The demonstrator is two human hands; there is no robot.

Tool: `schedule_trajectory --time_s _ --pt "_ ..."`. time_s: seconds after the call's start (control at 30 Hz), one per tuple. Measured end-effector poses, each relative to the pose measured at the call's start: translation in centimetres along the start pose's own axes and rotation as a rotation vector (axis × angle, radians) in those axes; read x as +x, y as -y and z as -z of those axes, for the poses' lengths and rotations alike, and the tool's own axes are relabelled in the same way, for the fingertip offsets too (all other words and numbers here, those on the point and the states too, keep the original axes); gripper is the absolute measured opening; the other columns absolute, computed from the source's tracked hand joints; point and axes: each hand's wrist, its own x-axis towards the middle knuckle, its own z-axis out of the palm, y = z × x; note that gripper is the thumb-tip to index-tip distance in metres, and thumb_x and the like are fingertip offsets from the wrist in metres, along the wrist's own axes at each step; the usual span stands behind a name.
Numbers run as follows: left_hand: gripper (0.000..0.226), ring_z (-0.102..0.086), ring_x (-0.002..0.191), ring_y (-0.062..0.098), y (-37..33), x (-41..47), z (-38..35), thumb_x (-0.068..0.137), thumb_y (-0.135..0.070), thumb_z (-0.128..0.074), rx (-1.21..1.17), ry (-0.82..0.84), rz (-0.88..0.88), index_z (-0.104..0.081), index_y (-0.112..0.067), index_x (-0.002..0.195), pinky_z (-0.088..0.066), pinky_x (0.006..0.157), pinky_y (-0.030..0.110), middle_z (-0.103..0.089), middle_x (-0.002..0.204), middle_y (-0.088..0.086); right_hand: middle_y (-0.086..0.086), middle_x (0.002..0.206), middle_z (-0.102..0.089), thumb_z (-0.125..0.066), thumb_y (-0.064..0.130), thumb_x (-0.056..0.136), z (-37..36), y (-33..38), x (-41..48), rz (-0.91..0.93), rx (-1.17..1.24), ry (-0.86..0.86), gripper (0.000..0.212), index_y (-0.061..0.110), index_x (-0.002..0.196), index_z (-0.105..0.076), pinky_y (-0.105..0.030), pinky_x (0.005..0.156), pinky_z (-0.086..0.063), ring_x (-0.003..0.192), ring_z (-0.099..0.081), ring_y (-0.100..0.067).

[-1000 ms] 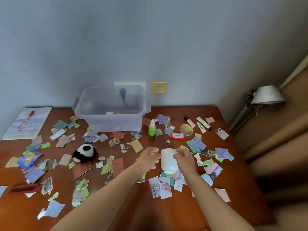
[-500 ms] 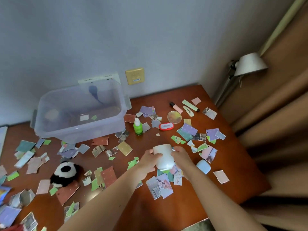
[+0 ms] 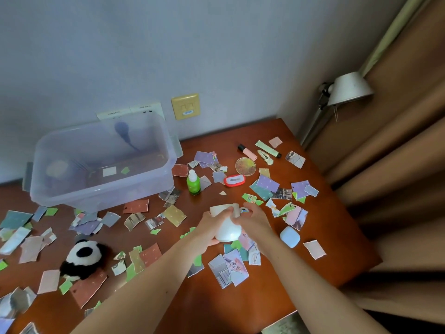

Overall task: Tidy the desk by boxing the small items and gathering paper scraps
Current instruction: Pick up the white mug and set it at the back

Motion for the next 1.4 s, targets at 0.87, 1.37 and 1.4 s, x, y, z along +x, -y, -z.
schedule_trajectory --time_s 0.87,1.37,1.4 --pt "0.098 -0.061 0.109 0.024 -13.8 0.6 -9.6 0.049 -0.043 -0.092 0.016 -0.064 -0.531 -0.044 -0.017 0.131 -0.058 0.083 0.044 -0.059 0.124 0.005 -0.007 0.072 -0.056 -0.046 0.018 0.099 16.4 11.3 8.7 0.179 0.084 0.190 0.018 0.009 0.098 -0.062 -0.024 0.049 -0.034 0.051 -0.044 -0.012" --pt "0.075 -0.060 0.109 0.022 -23.2 8.4 -17.0 0.064 -0.026 -0.085 0.055 -0.013 -0.591 -0.051 -0.027 0.131 -0.057 0.076 0.038 -0.062 0.119 0.001 -0.005 0.080 -0.056 -0.039 0.014 0.101 23.3 15.8 20.7 0.366 0.044 0.094 0.017 0.009 0.108 -0.055 -0.024 0.054 -0.044 0.062 -0.051 -0.011" --pt "0.077 -0.061 0.109 0.022 -23.8 8.9 -17.3 0.061 -0.028 -0.083 0.041 -0.005 -0.598 -0.051 -0.028 0.131 -0.056 0.070 0.035 -0.063 0.119 0.001 -0.006 0.081 -0.057 -0.040 0.014 0.101 23.4 16.1 21.5 0.368 0.054 0.085 0.016 0.010 0.107 -0.054 -0.023 0.055 -0.046 0.064 -0.051 -0.011"
